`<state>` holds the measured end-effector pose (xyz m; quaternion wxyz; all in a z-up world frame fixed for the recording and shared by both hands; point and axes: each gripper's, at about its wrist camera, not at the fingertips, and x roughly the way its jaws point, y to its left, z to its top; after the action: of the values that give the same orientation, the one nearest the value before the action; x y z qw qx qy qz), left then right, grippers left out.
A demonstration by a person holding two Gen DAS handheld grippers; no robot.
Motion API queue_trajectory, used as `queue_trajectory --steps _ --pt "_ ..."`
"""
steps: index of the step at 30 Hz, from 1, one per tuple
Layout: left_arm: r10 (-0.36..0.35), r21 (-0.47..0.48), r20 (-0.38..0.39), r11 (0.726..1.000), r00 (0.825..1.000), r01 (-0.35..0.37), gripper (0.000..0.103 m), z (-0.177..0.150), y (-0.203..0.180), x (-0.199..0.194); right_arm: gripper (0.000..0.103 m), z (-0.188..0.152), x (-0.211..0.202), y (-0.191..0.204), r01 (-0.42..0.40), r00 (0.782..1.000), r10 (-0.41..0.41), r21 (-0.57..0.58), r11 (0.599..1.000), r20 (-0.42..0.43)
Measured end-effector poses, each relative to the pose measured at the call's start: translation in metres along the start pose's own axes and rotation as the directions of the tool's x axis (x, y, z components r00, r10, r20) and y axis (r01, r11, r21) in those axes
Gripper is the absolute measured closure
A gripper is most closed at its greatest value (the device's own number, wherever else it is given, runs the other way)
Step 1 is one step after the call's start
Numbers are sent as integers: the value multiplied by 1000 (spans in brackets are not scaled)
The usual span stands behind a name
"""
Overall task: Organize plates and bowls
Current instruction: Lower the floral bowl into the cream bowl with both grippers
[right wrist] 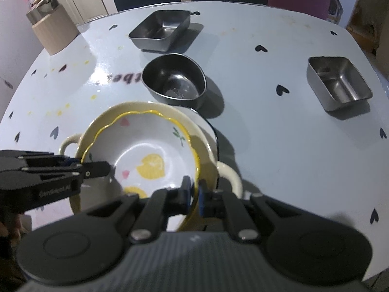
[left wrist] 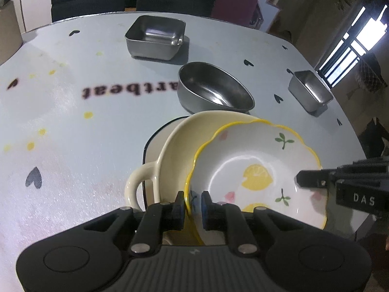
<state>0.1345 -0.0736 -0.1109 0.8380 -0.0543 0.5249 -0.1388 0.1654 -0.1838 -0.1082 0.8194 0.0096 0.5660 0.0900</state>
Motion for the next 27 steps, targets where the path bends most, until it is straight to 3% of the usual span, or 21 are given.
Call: queue_trajectory --steps 27 --pt "-53 -36 22 998 998 53 90 0 19 -24 91 14 23 6 23 999 -23 -2 1000 -43"
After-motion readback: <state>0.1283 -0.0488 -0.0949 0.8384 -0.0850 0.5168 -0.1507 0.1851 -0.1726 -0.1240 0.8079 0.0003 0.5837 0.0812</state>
